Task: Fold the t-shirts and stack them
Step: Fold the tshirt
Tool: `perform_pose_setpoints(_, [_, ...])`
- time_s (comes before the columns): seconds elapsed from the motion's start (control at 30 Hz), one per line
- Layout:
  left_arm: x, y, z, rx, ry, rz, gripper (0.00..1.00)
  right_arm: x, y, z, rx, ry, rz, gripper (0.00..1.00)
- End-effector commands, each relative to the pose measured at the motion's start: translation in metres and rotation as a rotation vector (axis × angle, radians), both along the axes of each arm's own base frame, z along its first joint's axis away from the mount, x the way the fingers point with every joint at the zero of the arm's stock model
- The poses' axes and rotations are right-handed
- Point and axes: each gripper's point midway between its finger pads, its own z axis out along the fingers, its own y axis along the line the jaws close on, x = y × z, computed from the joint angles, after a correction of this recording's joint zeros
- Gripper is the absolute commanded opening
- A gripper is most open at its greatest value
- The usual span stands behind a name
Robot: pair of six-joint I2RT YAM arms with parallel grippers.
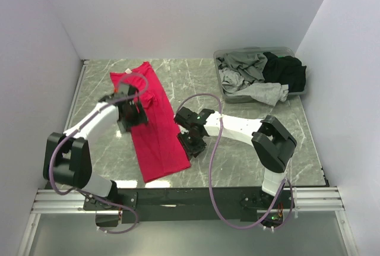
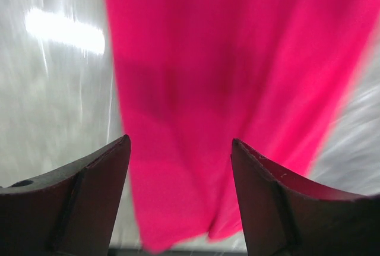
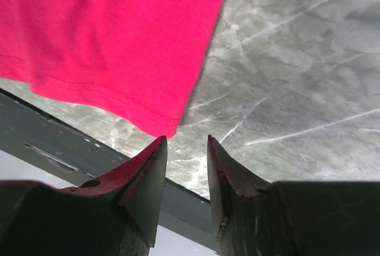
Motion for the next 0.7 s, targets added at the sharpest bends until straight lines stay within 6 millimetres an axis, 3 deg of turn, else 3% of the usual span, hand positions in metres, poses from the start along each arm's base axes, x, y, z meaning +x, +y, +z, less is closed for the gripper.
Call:
perform_pose_setpoints(0.0, [-0.042, 0.0, -0.006, 0.01, 0.046, 0.068, 0.74, -0.008, 0.004, 0.006, 0.065, -0.005, 0.049, 0.41])
perform_pose_setpoints(0.17, [-0.079, -0.007, -0.012, -0.007, 0.07, 0.126, 0.72, -0.017, 0.007, 0.002, 0.099, 0.023, 0.078, 0.4])
perform_pose_setpoints(0.3, [-0.096, -0.013, -0.011, 0.012, 0.076, 0.151, 0.72, -0.019, 0.008, 0.004, 0.118, 0.022, 0.087, 0.4])
perform_pose_setpoints(0.67, [-0.138, -0.013, -0.035, -0.063, 0.124, 0.245, 0.69, -0.015, 0.018, -0.001, 0.145, 0.024, 0.113, 0.4])
